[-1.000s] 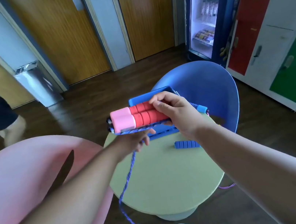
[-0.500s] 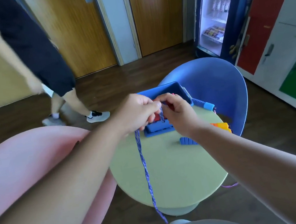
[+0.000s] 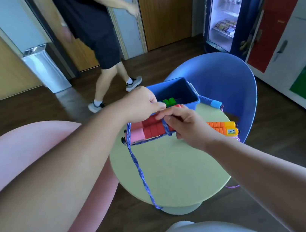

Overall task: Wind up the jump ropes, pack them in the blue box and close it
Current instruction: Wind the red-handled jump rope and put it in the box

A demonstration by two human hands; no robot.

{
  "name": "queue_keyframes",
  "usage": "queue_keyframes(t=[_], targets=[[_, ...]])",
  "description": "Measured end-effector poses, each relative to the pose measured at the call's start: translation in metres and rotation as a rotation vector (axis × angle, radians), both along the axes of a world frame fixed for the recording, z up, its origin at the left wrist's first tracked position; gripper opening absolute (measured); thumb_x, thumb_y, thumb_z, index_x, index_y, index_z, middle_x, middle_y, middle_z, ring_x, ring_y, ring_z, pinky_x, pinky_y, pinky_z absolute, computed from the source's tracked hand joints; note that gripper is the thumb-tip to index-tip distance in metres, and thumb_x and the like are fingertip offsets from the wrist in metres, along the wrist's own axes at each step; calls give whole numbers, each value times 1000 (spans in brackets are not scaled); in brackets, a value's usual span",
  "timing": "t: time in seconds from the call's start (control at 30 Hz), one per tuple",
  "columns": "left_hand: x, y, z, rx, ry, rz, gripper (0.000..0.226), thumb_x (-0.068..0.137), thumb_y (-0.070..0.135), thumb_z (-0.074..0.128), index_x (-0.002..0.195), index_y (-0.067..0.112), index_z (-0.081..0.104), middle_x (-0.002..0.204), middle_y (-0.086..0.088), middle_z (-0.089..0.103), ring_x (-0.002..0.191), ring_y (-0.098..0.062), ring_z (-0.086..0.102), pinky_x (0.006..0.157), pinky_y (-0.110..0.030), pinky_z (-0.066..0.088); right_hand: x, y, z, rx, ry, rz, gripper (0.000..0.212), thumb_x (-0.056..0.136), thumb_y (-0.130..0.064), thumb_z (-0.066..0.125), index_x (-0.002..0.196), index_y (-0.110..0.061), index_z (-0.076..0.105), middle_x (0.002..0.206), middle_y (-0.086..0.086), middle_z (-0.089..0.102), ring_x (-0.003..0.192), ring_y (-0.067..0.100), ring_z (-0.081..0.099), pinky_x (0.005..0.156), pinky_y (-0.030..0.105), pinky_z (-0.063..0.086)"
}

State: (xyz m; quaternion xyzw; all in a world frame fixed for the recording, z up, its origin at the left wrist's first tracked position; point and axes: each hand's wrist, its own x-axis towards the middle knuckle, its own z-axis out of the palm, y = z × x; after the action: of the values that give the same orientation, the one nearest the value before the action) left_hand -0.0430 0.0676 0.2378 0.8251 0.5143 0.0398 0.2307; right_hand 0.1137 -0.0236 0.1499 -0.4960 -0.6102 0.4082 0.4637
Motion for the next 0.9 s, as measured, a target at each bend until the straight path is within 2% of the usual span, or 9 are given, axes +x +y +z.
queue_keyframes(t=[0.07,0.17,0.23,0.33,0.43,0.57,0.7,0.8,0.9], targets=[[2,-2,-3,-45,26,8,50,98,45,65,74,1,63,65,-9,47,60,-23,41,58,-32,33,-2,-3,-3,-1,-58,11,26,106,-19,49,103,-36,69,90,-12,52,69,3,46,66,19,42],[6,-5,-7,-76,48,26,43,98,44,64,71,11,59,66,-10,44,60,-23,39,57,-31,31,-6,-5,-11,2,-60,-21,9,99,-23,63,96,-31,67,83,-27,59,78,13,51,74,26,44],[11,-6,-8,-79,59,31,43,99,43,63,70,13,55,69,-12,41,63,-23,37,59,-33,29,-8,-5,-15,11,-40,-84,9,90,-29,74,91,-35,67,83,-21,59,90,22,56,80,33,50],[15,-5,-7,-107,76,50,45,100,42,60,69,10,57,65,-13,44,60,-26,40,58,-31,31,-5,0,-16,9,-55,-166,15,87,-23,77,84,-35,69,83,-21,58,95,18,55,84,33,51],[15,-6,1,-248,36,65,36,103,34,59,80,9,73,69,-14,54,57,-27,43,53,-27,32,8,5,-13,-54,-39,-162,17,88,-20,76,82,-36,72,89,-9,58,80,14,56,70,26,46],[10,-8,16,-449,-63,123,22,102,17,61,97,-2,70,65,-3,47,45,-13,31,42,-21,24,23,8,-12,-126,12,-132,10,89,-13,76,87,-23,76,84,3,60,64,7,53,63,23,44],[-4,5,27,-368,-39,71,22,96,18,68,97,-3,75,66,-5,51,48,-14,29,45,-24,20,30,2,-12,-173,-1,-131,13,90,-12,74,86,-24,77,85,0,61,54,10,49,56,29,44],[-10,12,30,-199,15,-27,21,96,29,70,82,17,80,66,-4,53,55,-20,35,50,-28,28,31,-3,-9,-190,33,-91,16,91,-10,73,87,-24,79,76,-5,61,56,16,48,56,30,44],[-11,21,27,-6,49,-97,24,97,32,69,74,32,74,68,-2,64,60,-17,46,58,-29,37,27,-6,-4,-197,83,-47,18,91,-8,72,86,-24,78,84,3,60,60,17,49,58,31,46]])
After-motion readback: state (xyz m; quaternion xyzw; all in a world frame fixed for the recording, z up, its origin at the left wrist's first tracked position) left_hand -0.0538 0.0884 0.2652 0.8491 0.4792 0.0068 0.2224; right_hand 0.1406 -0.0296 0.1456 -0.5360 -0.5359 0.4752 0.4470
